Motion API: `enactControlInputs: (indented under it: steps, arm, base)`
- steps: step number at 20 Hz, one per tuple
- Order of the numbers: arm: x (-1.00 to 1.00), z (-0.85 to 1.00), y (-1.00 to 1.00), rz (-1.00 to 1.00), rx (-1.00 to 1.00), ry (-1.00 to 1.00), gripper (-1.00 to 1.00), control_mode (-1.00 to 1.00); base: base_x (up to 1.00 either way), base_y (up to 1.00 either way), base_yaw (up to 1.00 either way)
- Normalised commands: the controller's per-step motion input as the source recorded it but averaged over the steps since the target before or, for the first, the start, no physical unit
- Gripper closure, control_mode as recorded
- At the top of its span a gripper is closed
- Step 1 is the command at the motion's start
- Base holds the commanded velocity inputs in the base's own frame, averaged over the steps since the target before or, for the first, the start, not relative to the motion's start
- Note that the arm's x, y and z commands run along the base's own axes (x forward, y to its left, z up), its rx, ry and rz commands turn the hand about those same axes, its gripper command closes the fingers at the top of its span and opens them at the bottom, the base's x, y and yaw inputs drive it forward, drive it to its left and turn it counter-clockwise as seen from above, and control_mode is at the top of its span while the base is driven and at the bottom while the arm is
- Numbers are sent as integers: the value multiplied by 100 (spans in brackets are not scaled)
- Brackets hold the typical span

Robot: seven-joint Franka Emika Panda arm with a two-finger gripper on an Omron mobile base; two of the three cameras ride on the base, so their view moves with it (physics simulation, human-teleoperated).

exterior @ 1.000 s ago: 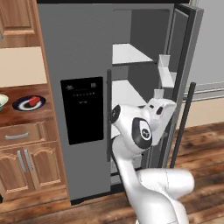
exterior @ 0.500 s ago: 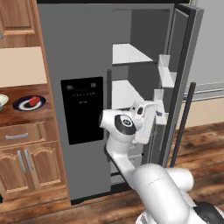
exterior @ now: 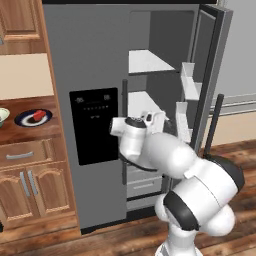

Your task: Place one of the steaks on the plate and the other in the bowl. Then place the bowl in the fridge.

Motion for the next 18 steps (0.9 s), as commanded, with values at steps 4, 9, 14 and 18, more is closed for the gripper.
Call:
enactControlInputs:
  steps: [4,9,14,18]
  arm:
    - [100,-27,-41,23,12,8,-100,-100]
    - [89,-39,-24,21,22,0,-100,-100]
    - [60,-43,-23,17,19,-3,-100,-100]
    - [33,-50,-34,9,6,-7,-100,-100]
  base:
    - [0,0,0]
    - [0,0,0]
    - [0,0,0]
    - [0,0,0]
